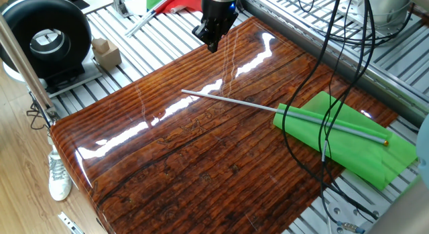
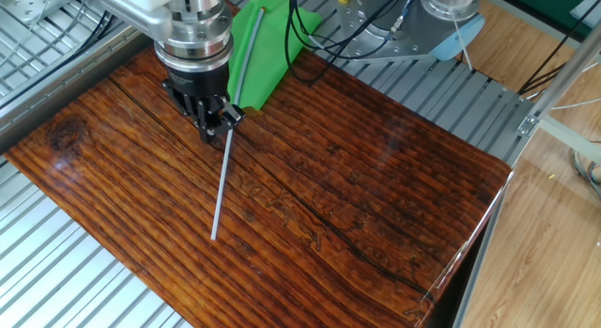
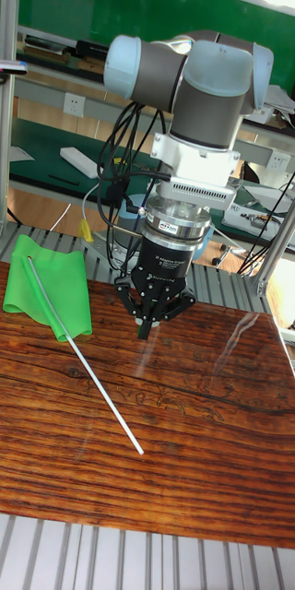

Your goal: Wave the flag

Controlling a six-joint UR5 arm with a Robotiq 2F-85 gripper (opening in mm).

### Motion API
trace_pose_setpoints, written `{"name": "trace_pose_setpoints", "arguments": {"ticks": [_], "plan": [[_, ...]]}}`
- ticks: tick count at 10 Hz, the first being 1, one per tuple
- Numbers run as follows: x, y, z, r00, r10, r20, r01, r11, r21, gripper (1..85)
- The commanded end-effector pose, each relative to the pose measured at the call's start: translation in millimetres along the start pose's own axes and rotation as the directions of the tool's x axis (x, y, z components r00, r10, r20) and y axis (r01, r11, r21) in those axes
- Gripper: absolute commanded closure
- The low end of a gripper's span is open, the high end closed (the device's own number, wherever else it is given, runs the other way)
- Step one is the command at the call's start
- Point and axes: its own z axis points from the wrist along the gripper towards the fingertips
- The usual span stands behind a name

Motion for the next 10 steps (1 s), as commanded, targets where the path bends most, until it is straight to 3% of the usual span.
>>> {"name": "trace_pose_setpoints", "arguments": {"ticks": [1,6,10], "plan": [[-1.0,2.4,-1.2,1.0,0.004,0.003,-0.004,1.0,-0.012,84.3],[-1.5,1.9,-1.7,1.0,0.004,0.005,-0.004,1.0,-0.009,84.3],[-3.6,-0.7,-4.7,1.0,-0.031,-0.003,0.031,0.999,0.023,84.3]]}}
